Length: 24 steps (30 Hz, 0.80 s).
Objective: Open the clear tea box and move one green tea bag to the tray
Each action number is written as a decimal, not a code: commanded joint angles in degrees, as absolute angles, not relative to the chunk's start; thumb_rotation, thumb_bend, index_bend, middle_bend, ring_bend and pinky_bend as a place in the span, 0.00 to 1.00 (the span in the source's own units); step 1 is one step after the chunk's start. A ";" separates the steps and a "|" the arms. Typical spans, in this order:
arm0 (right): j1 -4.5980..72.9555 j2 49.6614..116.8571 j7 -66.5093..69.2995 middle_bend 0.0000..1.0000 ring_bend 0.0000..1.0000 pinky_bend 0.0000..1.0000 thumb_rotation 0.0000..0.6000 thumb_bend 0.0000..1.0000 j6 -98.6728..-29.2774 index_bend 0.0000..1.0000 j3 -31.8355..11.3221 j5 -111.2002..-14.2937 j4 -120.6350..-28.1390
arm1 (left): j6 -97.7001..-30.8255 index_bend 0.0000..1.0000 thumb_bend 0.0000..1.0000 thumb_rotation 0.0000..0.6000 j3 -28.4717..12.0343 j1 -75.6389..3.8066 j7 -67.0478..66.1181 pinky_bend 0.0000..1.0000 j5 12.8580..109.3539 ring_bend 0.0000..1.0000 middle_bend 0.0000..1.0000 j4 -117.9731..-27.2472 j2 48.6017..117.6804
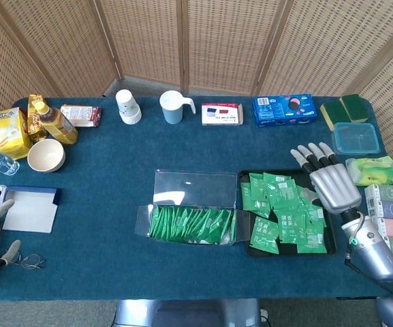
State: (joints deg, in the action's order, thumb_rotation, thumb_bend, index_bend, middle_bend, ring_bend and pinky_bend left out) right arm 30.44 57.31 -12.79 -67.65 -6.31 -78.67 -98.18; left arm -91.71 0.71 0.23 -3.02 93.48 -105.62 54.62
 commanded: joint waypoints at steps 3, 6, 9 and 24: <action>26.60 57.02 -12.94 0.00 0.00 0.00 1.00 0.37 -72.70 0.01 -6.94 -76.74 -102.91 | -90.78 0.12 0.29 1.00 1.11 0.50 -2.55 0.26 92.17 0.00 0.02 -105.14 54.74; 25.05 57.11 -13.69 0.00 0.00 0.00 1.00 0.37 -74.55 0.01 -6.69 -76.34 -104.59 | -90.63 0.12 0.29 1.00 1.24 0.73 -2.18 0.26 91.62 0.00 0.02 -104.80 54.91; 21.62 57.24 -13.80 0.00 0.00 0.00 1.00 0.37 -78.00 0.02 -5.46 -75.99 -107.54 | -90.48 0.12 0.29 1.00 1.68 1.31 -1.52 0.26 90.80 0.00 0.02 -103.94 55.52; 10.72 59.11 -14.53 0.00 0.00 0.00 1.00 0.37 -88.56 0.06 -0.85 -80.17 -109.75 | -91.77 0.13 0.29 1.00 3.42 3.63 -1.41 0.26 91.47 0.00 0.02 -102.30 57.83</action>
